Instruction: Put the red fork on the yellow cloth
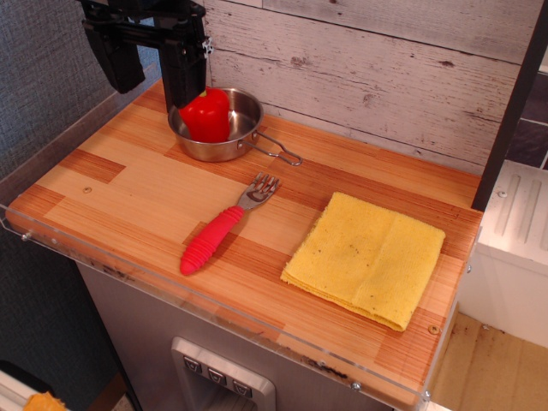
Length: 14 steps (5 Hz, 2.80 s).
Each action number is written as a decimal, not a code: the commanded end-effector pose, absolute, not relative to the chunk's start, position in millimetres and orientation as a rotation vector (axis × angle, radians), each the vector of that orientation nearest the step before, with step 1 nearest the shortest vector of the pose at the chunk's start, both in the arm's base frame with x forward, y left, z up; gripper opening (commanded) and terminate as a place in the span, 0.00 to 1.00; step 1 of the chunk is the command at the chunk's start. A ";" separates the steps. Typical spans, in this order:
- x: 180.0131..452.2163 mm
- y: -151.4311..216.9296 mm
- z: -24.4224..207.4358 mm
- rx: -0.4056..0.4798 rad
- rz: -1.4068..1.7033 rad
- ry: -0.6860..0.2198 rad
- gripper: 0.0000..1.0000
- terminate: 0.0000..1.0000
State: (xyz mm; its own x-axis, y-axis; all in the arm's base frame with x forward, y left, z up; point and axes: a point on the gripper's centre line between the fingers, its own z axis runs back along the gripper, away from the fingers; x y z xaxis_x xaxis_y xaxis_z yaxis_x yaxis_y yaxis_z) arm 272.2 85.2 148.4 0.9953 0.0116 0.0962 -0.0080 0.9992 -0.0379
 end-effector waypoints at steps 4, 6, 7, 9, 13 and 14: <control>265.9 50.0 89.2 0.013 -0.024 -0.066 1.00 0.00; 285.8 54.7 57.2 0.046 -0.035 -0.067 1.00 0.00; 284.6 60.7 39.7 0.035 -0.036 -0.036 1.00 0.00; 275.4 60.2 9.3 0.018 -0.017 0.051 1.00 0.00; 275.5 38.9 78.3 -0.008 -0.154 -0.005 0.00 0.00; 272.0 24.2 124.6 -0.020 -0.212 -0.103 0.00 0.00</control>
State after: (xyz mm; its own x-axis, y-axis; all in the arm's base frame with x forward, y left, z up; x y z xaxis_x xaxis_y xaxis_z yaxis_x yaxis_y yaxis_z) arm 272.6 19.1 115.0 0.9766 -0.2060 0.0616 0.2079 0.9778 -0.0262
